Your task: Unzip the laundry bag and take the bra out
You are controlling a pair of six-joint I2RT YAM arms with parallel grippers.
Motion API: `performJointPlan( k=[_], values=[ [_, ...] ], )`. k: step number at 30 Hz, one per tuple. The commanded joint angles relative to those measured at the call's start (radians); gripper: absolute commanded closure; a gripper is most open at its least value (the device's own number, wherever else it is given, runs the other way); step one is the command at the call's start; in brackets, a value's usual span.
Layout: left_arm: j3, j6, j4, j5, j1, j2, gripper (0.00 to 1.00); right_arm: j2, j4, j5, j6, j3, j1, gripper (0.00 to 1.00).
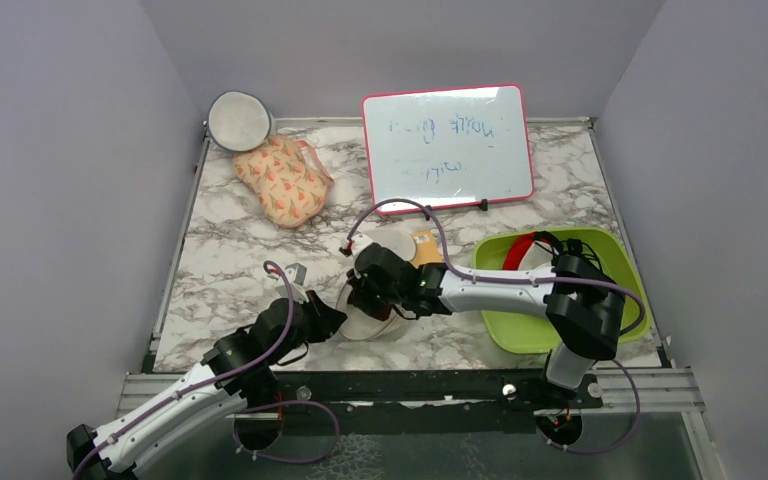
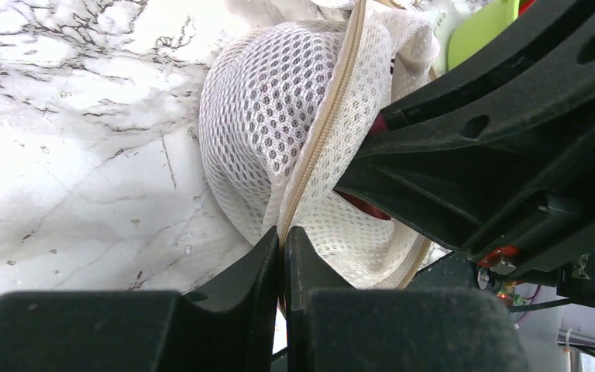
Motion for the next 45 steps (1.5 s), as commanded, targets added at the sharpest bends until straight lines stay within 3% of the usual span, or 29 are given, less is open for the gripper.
performJointPlan(
  k=[1,9,14,17,24,31,35,45],
  values=[
    [0.01,0.004,0.001,-0.012,0.0,-0.015,1.0,-0.052,0.032,-0.015,0.009,-0.027,0.007,0.97],
    [0.014,0.008,-0.013,-0.015,0.0,-0.021,1.0,-0.055,0.058,0.007,0.025,-0.073,0.007,0.92],
    [0.0,-0.01,-0.011,-0.002,0.001,-0.024,1.0,0.004,0.023,0.032,0.034,-0.003,-0.006,0.89],
    [-0.003,-0.013,-0.012,0.005,0.0,-0.033,1.0,0.008,0.024,0.031,0.026,0.015,-0.006,0.79],
    [-0.011,-0.018,-0.013,0.009,0.001,-0.051,1.0,0.012,0.042,0.035,0.015,0.007,-0.007,0.71],
    [-0.005,-0.011,-0.013,0.007,0.002,-0.051,1.0,0.044,0.023,0.036,0.024,0.013,-0.007,0.78],
    [-0.006,-0.011,-0.014,0.006,0.001,-0.051,1.0,0.0,0.029,-0.021,0.017,0.002,-0.007,0.99],
    [0.028,0.013,-0.039,-0.036,0.001,-0.052,1.0,-0.217,0.113,-0.116,-0.007,-0.143,-0.007,0.99]
  ],
)
